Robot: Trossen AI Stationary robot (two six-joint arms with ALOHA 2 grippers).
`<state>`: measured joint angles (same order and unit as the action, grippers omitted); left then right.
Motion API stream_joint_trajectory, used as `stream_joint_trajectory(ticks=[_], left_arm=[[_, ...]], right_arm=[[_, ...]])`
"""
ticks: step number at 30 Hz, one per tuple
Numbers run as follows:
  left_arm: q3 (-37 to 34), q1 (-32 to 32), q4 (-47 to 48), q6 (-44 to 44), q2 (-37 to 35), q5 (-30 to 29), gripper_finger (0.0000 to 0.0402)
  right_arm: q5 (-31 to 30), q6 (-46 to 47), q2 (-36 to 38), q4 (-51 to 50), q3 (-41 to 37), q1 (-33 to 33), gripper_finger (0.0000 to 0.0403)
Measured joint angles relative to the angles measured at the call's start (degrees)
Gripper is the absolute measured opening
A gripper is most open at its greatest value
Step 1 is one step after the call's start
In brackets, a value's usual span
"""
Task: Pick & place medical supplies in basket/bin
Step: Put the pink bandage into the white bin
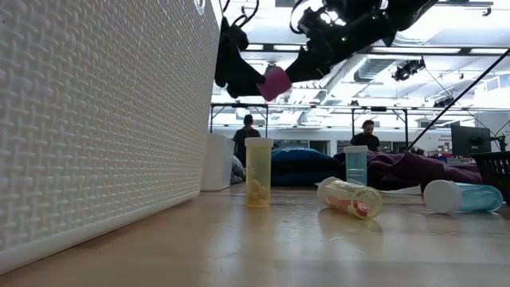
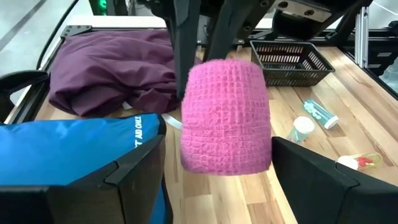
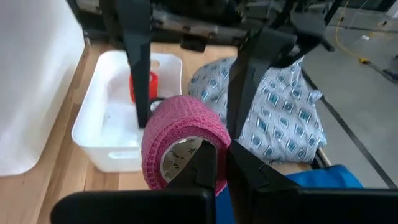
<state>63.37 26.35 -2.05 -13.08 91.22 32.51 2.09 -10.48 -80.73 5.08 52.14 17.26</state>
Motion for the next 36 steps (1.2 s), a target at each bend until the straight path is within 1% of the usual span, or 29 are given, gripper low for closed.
stream_joint_trajectory(ticks=[16,21,26,30,36], left_arm=[[0.0,-0.82,-1.19,0.05,0.0,0.1,0.0283],[-0.02,-2.12,-2.34,3.47,0.0,-0.06,0.0283],[0.0,-3.17,-5.1,4.11,0.0,-2.52,0.0283],[0.0,-3.3,-5.5,4.11,0.0,-2.95,0.0274],[0.0,-3.28,-5.52,4.12,0.0,-3.08,0.0243]], right_arm=[[1.22,-0.11,0.0,1.99,0.0,0.0,0.0007],[1.29,-0.11,0.0,2.47,0.0,0.0,0.0007],[1.11,-0.13,-0.02,2.47,0.0,0.0,0.0007],[1.05,-0.13,-0.02,2.49,0.0,0.0,0.0007],[1.23,-0.13,-0.02,2.48,0.0,-0.02,0.0007]])
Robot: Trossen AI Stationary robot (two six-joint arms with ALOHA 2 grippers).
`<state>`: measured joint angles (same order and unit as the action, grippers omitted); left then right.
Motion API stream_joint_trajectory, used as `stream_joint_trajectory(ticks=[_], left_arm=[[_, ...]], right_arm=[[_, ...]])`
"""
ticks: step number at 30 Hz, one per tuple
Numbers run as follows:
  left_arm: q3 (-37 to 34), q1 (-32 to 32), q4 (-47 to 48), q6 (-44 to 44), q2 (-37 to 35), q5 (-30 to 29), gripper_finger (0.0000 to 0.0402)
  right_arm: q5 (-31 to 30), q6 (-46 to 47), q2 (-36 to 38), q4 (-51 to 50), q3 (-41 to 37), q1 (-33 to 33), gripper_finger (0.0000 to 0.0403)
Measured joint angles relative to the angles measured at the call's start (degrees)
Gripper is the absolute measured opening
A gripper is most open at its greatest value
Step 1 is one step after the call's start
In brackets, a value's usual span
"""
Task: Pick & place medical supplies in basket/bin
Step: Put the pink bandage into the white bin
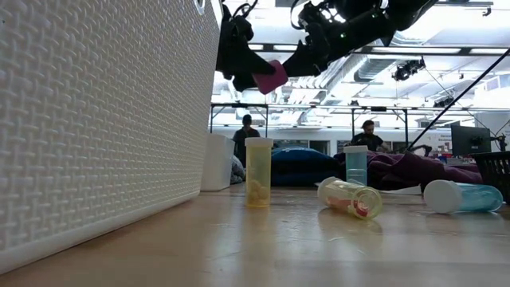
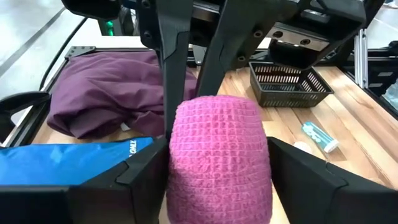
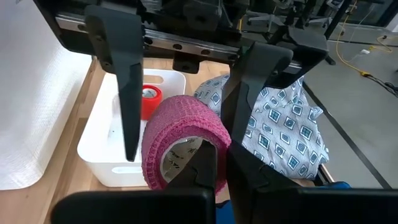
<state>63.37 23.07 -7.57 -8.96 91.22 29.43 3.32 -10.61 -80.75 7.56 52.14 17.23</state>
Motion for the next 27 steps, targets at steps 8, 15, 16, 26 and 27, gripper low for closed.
stream_joint_trajectory(ticks=[8,15,16,26,27], left_arm=[[0.0,0.0,0.01,-0.01,0.0,-0.04,0.0199],[0.0,0.0,0.01,-0.01,0.0,-0.02,0.0194],[0.0,0.0,0.01,-0.01,0.0,-0.02,0.0194],[0.0,-0.04,-0.01,-0.03,0.0,-0.85,0.0193],[0.0,-0.04,0.01,-0.03,0.0,-0.85,0.0193]], right_arm=[[0.03,0.01,0.0,-0.01,0.0,0.0,0.0007],[0.08,0.02,0.0,-0.01,0.0,0.0,0.0007],[0.08,0.02,0.0,-0.01,0.0,0.0,0.0007],[0.03,0.25,0.0,-0.03,0.0,0.02,0.0039],[0.0,0.26,0.0,-0.03,0.0,0.02,0.0042]])
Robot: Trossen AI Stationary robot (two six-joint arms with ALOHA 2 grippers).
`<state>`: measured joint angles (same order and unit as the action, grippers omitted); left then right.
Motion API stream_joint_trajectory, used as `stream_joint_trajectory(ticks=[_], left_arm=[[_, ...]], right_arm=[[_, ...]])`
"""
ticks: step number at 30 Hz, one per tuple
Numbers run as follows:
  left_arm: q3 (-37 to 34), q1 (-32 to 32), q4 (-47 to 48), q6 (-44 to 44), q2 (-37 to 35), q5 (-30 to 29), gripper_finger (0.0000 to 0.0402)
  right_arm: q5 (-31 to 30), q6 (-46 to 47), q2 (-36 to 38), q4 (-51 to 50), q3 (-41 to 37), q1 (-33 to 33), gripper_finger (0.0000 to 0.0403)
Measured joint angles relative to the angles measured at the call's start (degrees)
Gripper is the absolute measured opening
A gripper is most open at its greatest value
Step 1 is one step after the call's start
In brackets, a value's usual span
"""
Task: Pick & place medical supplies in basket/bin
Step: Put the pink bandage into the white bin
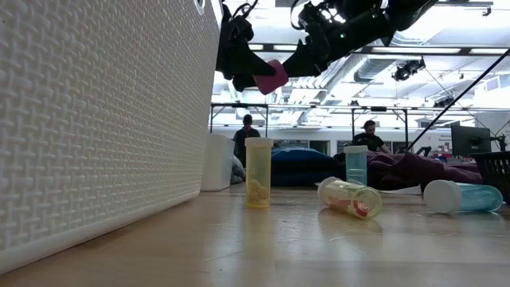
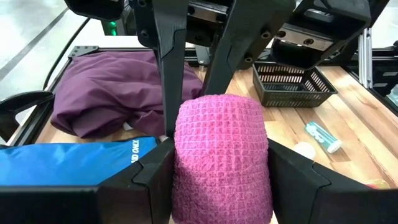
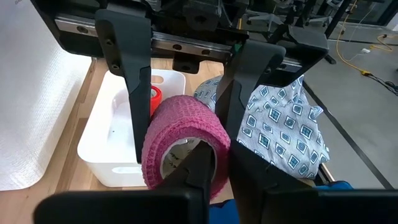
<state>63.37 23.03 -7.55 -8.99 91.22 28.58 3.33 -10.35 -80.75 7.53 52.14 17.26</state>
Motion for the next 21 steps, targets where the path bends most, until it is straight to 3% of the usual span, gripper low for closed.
stream_joint_trajectory(ticks=[21], left_arm=[[0.0,0.02,0.2,1.09,0.0,-0.17,0.0193]], right_arm=[[-0.39,-0.44,2.89,-2.88,0.0,0.0,0.0055]])
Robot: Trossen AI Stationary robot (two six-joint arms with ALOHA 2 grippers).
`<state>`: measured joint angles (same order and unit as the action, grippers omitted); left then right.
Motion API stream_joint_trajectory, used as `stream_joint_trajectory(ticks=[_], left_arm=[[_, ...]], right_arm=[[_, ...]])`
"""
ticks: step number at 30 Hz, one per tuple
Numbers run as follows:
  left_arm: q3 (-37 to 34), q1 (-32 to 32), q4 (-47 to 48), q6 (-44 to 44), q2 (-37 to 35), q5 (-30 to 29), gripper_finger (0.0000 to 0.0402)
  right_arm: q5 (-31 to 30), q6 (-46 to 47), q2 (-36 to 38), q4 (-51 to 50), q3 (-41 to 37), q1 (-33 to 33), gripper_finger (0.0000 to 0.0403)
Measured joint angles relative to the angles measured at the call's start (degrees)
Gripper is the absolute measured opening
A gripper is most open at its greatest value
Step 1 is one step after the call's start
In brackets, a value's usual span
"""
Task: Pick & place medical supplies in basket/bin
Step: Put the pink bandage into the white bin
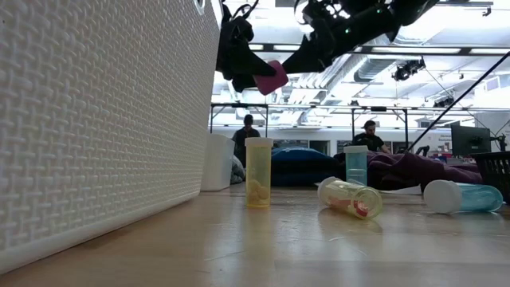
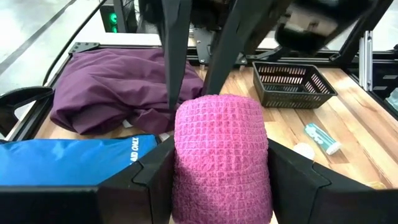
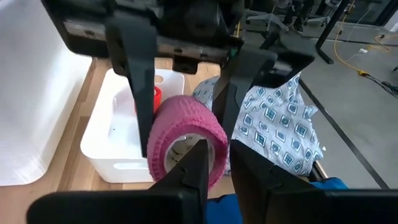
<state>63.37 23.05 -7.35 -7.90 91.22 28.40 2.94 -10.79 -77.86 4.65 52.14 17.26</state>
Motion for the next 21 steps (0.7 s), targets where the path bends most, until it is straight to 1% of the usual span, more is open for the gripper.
stream_joint_trajectory(ticks=[10,15,18,21], left_arm=[[0.0,0.0,0.69,0.96,0.0,0.04,0.0193],[0.0,0.07,1.82,5.78,-0.08,0.03,0.0193],[0.0,0.58,4.18,8.76,-0.77,0.13,0.0193],[0.0,0.98,9.23,9.63,-1.61,-0.68,0.0193]], right_arm=[[-0.02,-0.2,5.38,-5.86,0.04,0.02,0.0055],[-0.02,-0.11,5.77,-8.02,0.04,0.02,0.0055],[0.01,0.45,5.6,-8.47,0.04,0.0,0.0055],[0.04,0.5,5.46,-8.69,0.04,-0.02,0.0055]])
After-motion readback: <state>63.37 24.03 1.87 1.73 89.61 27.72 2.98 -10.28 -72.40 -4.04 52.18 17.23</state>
